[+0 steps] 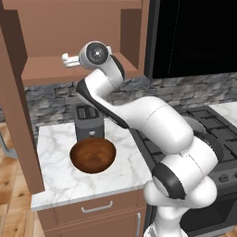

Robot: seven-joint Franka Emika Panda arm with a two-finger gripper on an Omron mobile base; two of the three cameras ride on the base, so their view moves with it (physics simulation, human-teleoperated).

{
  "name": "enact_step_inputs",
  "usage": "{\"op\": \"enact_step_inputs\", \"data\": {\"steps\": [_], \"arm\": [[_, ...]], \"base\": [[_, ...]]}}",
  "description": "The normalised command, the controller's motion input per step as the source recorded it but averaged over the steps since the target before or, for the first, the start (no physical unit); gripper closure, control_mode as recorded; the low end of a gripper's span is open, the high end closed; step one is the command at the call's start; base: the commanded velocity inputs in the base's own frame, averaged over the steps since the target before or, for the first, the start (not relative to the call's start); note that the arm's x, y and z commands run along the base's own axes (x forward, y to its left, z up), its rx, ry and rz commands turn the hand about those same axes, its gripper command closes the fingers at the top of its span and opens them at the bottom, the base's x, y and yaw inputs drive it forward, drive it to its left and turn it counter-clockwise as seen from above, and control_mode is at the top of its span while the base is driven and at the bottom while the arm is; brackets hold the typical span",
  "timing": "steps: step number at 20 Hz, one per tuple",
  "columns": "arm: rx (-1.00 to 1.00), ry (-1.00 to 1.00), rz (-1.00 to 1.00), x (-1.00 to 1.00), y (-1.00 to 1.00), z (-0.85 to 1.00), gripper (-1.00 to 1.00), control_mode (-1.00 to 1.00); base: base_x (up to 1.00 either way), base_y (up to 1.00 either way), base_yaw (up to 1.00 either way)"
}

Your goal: Open the cabinet and move the ladle to the pot. Then close the cabinet.

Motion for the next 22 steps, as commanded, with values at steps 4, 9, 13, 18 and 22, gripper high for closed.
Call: {"op": "enact_step_inputs", "data": {"steps": [4,9,13,18,22], "arm": [[0.09,0.00,0.00,0.07,0.11,0.01,-1.00,-1.00],[0.07,0.01,0.00,0.03,0.20,0.03,-1.00,-1.00],[0.00,0.08,0.00,0.19,0.18,0.02,-1.00,-1.00],[0.00,0.14,0.00,0.26,0.08,0.01,-1.00,-1.00],[0.00,0.10,0.00,0.22,0.09,0.00,-1.00,-1.00]], "base": [[0.00,0.00,0.00],[0.00,0.00,0.00],[0.00,0.00,0.00],[0.00,0.00,0.00],[0.00,0.00,0.00]]}}
